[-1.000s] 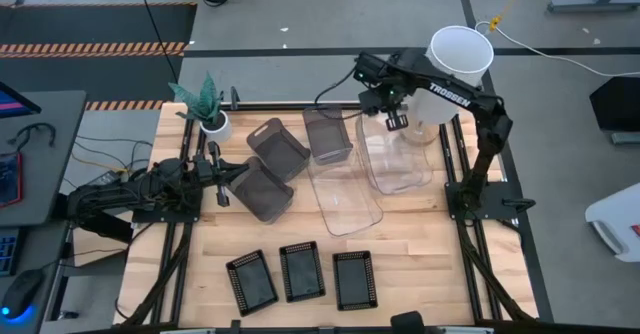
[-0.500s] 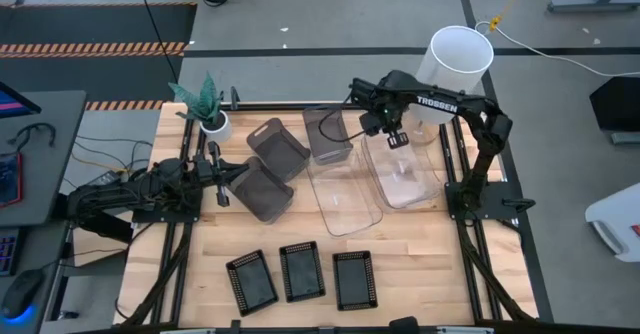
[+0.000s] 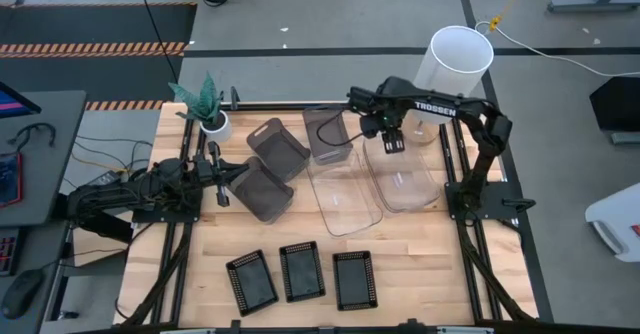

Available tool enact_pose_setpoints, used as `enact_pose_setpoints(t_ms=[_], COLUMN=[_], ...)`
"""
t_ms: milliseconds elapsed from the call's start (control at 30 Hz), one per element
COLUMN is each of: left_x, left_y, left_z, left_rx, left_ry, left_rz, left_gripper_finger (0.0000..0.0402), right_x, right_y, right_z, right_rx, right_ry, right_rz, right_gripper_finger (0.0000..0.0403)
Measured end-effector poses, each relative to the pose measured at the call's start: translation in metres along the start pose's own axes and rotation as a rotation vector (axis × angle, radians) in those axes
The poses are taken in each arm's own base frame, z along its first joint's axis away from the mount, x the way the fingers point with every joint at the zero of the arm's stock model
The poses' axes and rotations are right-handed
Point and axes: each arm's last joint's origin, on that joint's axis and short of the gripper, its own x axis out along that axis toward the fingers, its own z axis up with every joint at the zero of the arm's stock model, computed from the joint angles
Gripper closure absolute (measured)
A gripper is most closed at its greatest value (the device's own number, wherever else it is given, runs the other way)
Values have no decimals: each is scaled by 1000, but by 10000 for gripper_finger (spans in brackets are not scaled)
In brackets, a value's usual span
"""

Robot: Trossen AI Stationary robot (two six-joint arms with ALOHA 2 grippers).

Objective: Stack baskets by color
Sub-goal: Stack the left transparent bin on the right transparent bin

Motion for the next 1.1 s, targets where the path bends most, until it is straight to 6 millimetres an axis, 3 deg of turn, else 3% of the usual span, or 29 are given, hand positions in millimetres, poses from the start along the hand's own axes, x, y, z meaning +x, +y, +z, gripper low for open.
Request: enact_pose_setpoints(t_ms=[200, 533, 700, 1100], left_x=[0, 0, 0, 0], left_y=[0, 0, 0, 0], left_z=[0, 0, 0, 0], left_rx=[0, 0, 0, 0], left_ry=[0, 0, 0, 0], left_rz=[0, 0, 0, 0], left_gripper_finger=[395, 395, 395, 395], right_x=[-15, -24, -17, 7], right_y=[2, 1, 9, 39], right_z=[10, 36, 54, 86], right_rx=[14, 137, 74, -125], right_ry=[-118, -463, -639, -824], right_rz=[0, 159, 231, 17], right_gripper_finger=[192, 190, 192, 227])
